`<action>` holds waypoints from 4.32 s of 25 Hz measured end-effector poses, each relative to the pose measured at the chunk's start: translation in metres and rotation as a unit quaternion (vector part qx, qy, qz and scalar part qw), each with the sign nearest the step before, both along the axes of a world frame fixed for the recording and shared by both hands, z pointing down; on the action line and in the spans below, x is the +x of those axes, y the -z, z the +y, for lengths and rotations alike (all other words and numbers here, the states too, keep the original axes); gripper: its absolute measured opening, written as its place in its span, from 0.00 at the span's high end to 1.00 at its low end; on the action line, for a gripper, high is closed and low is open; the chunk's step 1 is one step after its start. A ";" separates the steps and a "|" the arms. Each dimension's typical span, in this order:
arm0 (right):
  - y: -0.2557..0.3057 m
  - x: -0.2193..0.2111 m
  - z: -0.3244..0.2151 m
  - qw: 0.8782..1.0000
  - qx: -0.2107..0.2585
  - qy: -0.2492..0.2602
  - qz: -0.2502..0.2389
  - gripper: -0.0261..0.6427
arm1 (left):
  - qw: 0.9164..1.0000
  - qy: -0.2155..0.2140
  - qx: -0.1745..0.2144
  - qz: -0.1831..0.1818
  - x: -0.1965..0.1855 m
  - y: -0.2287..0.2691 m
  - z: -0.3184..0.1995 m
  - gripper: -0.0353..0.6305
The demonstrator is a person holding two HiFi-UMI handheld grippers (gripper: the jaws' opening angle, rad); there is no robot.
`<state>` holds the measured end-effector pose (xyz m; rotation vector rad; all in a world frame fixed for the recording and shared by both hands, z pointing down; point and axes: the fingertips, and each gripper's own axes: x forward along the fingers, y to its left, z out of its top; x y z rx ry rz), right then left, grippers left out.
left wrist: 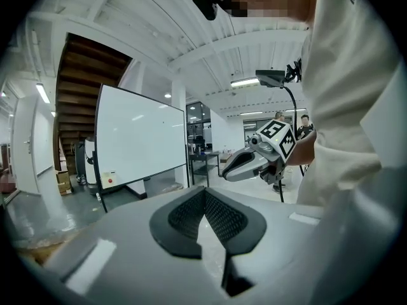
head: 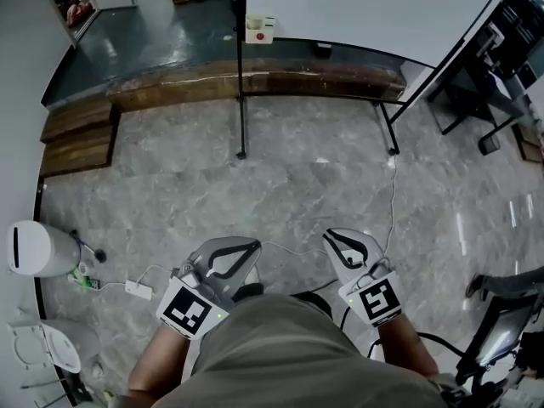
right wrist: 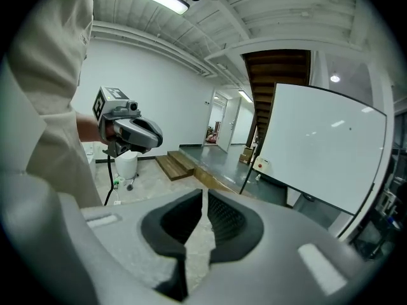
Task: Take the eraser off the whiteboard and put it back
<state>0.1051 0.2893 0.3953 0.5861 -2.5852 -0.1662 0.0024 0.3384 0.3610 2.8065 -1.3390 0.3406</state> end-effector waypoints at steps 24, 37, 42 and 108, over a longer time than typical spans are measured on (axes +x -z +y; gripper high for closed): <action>-0.010 0.030 -0.196 0.999 -0.019 0.045 -0.018 0.93 | 0.998 0.045 -0.034 0.003 0.038 -0.006 -0.200 0.94; -0.031 0.016 -0.271 0.997 -0.022 0.069 -0.027 0.93 | 0.996 0.078 -0.035 -0.009 0.029 -0.015 -0.260 0.94; -0.028 -0.020 -0.297 0.997 -0.017 0.075 -0.025 0.93 | 0.996 0.081 -0.027 0.000 -0.006 -0.015 -0.286 0.94; -0.131 -0.364 -0.723 0.945 0.038 0.320 0.065 0.65 | 0.944 0.319 -0.083 -0.003 -0.229 -0.028 -0.566 0.89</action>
